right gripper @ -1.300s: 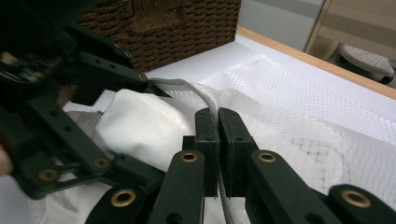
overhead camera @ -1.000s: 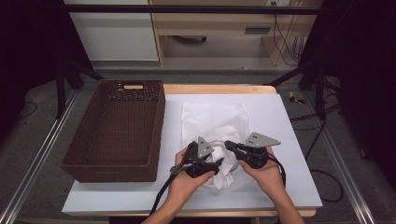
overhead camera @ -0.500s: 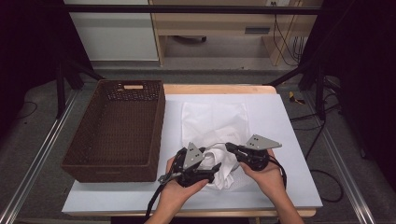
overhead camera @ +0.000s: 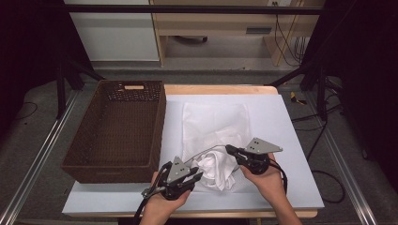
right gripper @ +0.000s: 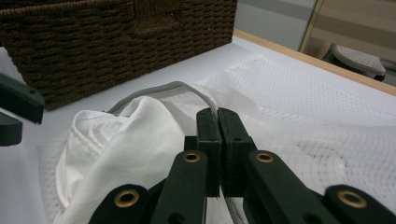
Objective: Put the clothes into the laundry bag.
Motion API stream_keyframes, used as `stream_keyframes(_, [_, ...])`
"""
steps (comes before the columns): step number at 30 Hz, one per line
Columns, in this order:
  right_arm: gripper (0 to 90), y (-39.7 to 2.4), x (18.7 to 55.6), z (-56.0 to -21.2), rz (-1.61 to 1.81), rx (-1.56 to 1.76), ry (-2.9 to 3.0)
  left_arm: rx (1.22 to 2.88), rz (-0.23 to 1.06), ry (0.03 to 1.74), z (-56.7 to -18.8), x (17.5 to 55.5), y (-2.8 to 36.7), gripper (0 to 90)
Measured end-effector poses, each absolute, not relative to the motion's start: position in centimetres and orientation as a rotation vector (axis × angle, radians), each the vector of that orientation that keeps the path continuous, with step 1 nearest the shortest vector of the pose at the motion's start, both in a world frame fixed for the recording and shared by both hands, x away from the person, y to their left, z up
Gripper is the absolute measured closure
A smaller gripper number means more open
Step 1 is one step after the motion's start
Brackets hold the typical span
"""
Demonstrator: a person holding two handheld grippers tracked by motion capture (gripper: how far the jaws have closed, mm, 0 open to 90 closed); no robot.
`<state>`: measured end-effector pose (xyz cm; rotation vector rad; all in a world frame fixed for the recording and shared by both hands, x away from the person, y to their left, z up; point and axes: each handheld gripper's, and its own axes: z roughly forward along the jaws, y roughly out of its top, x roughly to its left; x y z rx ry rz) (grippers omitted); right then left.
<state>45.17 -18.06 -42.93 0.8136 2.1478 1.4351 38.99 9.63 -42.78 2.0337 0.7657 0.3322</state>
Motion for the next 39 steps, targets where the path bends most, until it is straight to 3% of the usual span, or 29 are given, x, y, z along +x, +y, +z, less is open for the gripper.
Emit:
stream_keyframes(3, [88.6,-18.0,45.1,-43.1,1.432,0.809,2.15,2.105,0.273,0.766,-43.8,39.0,9.7,87.0])
stream_keyframes(7, [88.7,-18.1,44.7,-43.2,1.422,0.813,2.15,2.188,0.239,0.751,-44.9,39.3,9.0,90.0])
stream_keyframes(39, [88.8,-18.0,43.7,-42.5,1.501,0.78,2.119,2.301,0.209,0.702,-47.0,40.2,6.0,90.0])
